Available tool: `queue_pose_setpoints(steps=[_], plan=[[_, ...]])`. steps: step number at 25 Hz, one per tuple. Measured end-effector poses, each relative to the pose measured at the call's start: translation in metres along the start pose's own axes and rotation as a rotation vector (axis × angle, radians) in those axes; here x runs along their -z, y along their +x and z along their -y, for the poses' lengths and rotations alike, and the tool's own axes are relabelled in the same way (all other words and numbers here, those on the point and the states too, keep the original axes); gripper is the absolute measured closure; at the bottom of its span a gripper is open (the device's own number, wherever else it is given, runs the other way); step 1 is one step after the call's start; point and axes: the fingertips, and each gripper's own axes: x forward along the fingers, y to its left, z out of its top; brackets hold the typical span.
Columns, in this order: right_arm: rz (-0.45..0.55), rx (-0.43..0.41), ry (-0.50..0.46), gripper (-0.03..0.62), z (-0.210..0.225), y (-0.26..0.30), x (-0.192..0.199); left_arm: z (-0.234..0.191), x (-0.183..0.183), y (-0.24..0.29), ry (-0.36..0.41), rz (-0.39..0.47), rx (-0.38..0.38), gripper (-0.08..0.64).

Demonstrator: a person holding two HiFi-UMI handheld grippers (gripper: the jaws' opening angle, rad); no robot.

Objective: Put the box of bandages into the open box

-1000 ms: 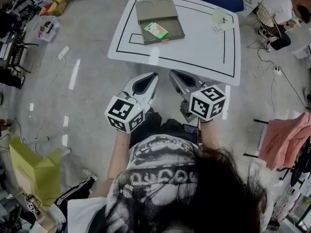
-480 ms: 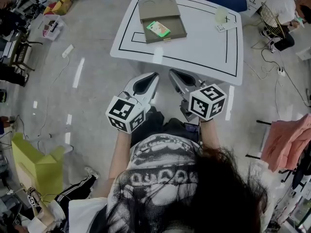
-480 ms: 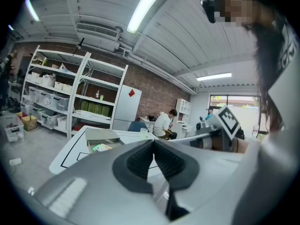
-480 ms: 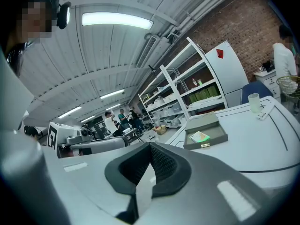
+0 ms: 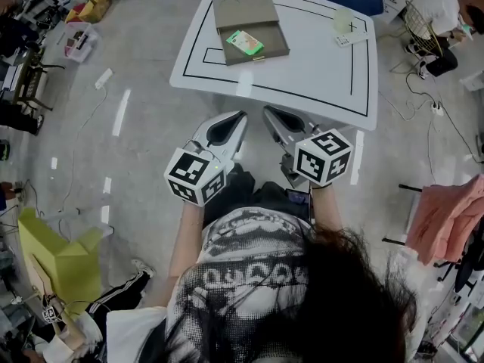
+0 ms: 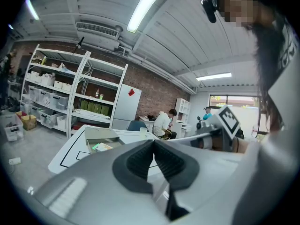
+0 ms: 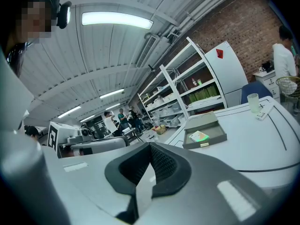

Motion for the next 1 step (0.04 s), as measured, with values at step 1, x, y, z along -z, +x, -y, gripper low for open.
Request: queue_pose_setpoints(steps=[1], plan=[[0.0,0.0,0.0,0.595,0.0002,0.0001,0.0001,-0.0003,0.0001,0.0002,0.0,0.0,0.0,0.56]])
